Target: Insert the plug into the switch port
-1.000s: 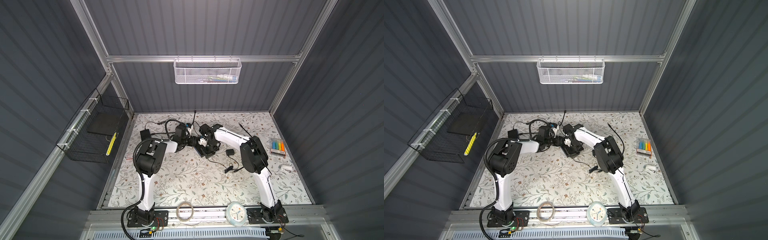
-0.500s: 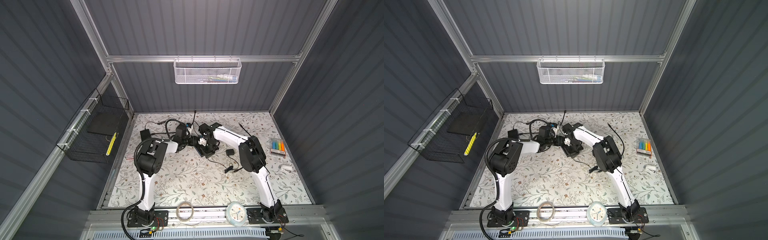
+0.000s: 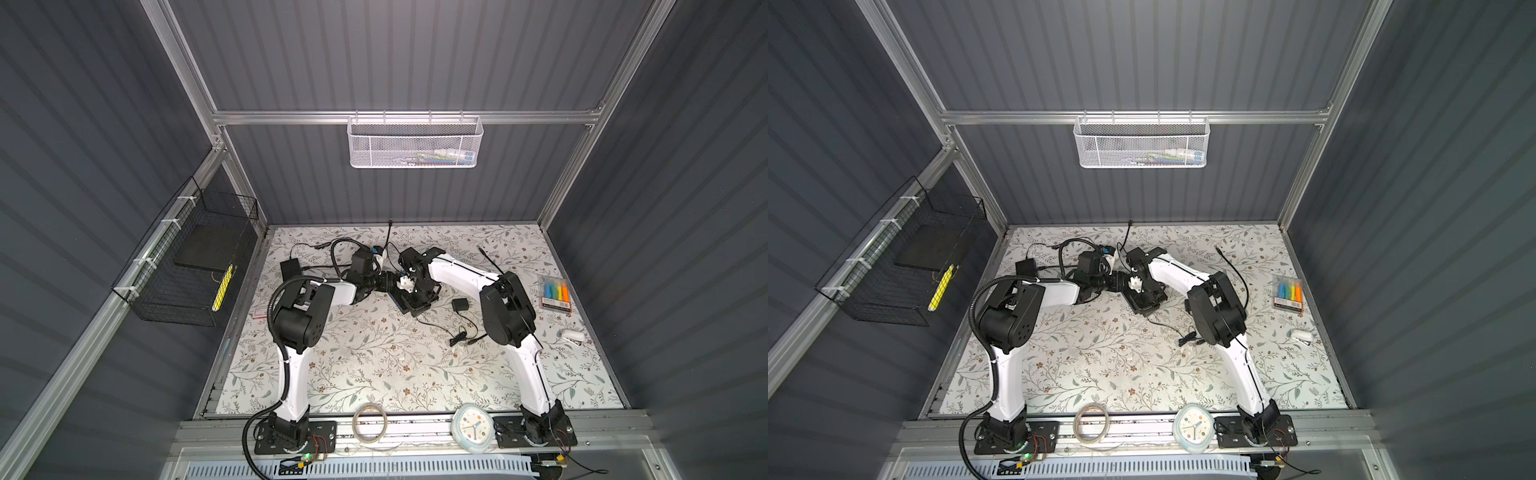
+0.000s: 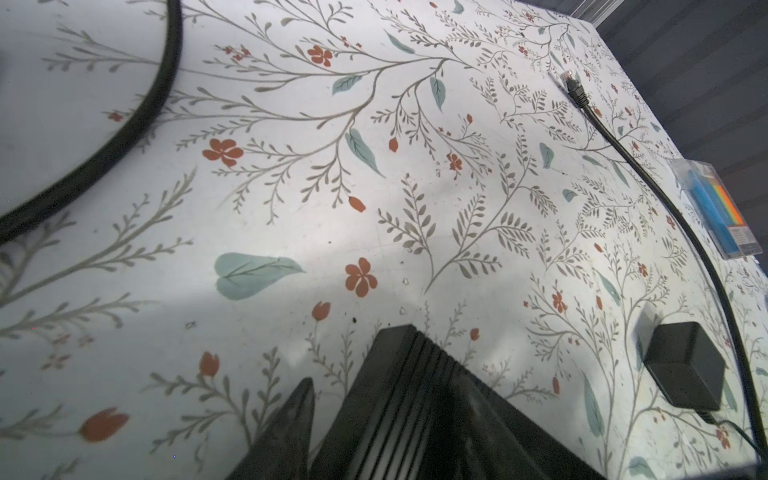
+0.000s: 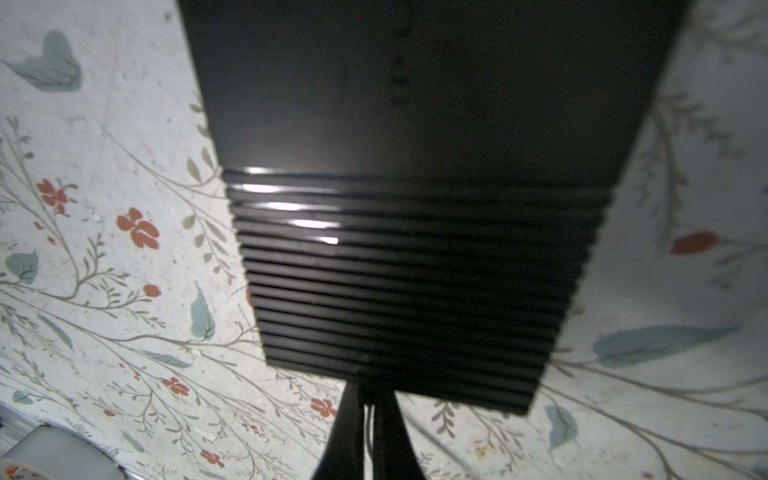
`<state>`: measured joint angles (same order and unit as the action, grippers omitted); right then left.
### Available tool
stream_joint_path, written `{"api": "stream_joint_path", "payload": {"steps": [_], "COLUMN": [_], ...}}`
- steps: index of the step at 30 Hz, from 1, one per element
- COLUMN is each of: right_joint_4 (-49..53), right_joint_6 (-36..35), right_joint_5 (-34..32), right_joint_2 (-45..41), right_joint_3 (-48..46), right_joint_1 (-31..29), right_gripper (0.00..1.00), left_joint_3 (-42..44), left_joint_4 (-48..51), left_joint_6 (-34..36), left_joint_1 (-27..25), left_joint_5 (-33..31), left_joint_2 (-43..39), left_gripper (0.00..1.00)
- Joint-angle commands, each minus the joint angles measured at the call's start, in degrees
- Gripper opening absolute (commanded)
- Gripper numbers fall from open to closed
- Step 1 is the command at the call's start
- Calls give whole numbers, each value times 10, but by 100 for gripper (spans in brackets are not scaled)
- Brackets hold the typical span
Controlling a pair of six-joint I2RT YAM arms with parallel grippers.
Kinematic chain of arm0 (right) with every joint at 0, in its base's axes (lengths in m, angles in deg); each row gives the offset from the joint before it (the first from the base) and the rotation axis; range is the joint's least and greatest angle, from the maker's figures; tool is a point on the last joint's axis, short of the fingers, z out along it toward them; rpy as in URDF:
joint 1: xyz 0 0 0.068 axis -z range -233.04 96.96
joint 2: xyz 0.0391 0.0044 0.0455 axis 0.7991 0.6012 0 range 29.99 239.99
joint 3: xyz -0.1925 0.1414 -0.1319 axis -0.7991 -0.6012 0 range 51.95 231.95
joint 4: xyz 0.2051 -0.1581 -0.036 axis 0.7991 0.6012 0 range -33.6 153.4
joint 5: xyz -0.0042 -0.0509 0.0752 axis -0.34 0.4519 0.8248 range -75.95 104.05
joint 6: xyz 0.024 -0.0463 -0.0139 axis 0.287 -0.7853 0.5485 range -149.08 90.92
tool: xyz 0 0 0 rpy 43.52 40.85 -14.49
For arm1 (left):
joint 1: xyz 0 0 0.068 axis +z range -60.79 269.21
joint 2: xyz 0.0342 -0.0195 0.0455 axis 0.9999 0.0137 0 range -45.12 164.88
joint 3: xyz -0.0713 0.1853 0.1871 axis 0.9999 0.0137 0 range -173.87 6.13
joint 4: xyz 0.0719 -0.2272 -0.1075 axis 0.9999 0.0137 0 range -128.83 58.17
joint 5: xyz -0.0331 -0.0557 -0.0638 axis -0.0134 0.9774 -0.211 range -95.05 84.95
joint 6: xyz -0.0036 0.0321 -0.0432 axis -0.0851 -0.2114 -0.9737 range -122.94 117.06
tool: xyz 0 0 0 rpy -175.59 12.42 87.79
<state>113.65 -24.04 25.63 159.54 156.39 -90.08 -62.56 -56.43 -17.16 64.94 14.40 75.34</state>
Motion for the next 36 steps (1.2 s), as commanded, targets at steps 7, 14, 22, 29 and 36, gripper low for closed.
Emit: {"api": "stream_joint_path", "payload": {"steps": [7,14,22,29,36], "right_joint_4": [-227,-215,-253,-423,-499], "right_joint_6": [0,6,103,283,360], "right_joint_5": [-20,-67,-33,69,137], "right_joint_2": [-105,-223,-259,-244,-233], "right_joint_3": [-123,-260,-312,-369,-407], "right_joint_1": [3,7,26,53,63], "right_gripper": [24,33,38,40,40], "left_joint_3": [-10,-32,-36,-54,-107], "left_joint_4": [234,264,260,257,284], "left_joint_6": [-21,-26,-33,-3,55], "left_joint_1": [1,12,13,12,9], "left_joint_5": [9,-61,-71,-45,-27], "left_joint_2": [18,-17,-48,-71,-52], "left_gripper": [54,56,57,57,58]}}
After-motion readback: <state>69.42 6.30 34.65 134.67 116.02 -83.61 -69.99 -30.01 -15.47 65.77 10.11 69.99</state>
